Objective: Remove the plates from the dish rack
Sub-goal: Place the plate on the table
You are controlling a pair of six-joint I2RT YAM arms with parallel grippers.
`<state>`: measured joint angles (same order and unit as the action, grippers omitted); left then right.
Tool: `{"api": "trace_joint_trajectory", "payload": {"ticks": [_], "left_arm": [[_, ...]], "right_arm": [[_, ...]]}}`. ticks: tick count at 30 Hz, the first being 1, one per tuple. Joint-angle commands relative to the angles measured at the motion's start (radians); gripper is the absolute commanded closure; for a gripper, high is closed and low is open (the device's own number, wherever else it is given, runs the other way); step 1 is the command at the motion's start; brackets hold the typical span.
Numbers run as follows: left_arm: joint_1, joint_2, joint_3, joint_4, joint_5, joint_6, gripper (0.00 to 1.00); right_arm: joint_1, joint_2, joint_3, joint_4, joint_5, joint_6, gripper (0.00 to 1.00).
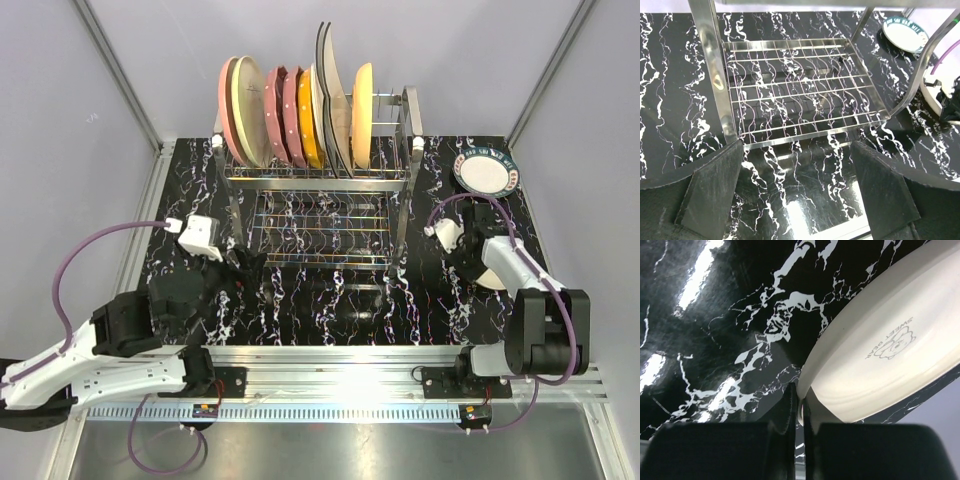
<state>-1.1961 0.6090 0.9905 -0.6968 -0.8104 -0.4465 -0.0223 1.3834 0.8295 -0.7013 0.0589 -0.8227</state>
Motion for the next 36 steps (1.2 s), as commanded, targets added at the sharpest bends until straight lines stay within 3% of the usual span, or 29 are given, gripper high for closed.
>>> {"api": "trace_joint_trajectory", "payload": {"ticks": [1,6,9,10,13,17,26,36], "left_arm": [[0.010,0.005,-0.021,0.059,0.027,-0.023,0.08],[0.029,0.015,-0.052,0.089,0.068,-0.043,0.08],[0.055,0.026,-0.073,0.115,0.111,-0.055,0.08],[0.061,0.029,-0.082,0.123,0.135,-0.058,0.08],[0.085,0.040,-0.107,0.154,0.189,-0.075,0.07],[0.116,0.048,-0.147,0.209,0.252,-0.104,0.06],[0.145,0.037,-0.230,0.264,0.301,-0.149,0.04],[0.158,0.020,-0.274,0.257,0.281,-0.153,0.02]], "right_arm": [[-0.004,0.043,-0.021,0.052,-0.014,-0.012,0.94],[-0.004,0.055,-0.050,0.080,-0.008,-0.010,0.82],[-0.005,0.033,-0.056,0.074,-0.010,-0.004,0.65],[-0.005,0.010,-0.056,0.069,-0.016,-0.003,0.53],[-0.008,-0.056,-0.047,0.031,-0.031,0.016,0.32],[-0.014,-0.165,-0.003,-0.058,-0.057,0.054,0.16],[-0.016,-0.408,0.219,-0.214,-0.175,0.229,0.00],[-0.016,-0.475,0.545,-0.311,-0.410,0.359,0.00]]}}
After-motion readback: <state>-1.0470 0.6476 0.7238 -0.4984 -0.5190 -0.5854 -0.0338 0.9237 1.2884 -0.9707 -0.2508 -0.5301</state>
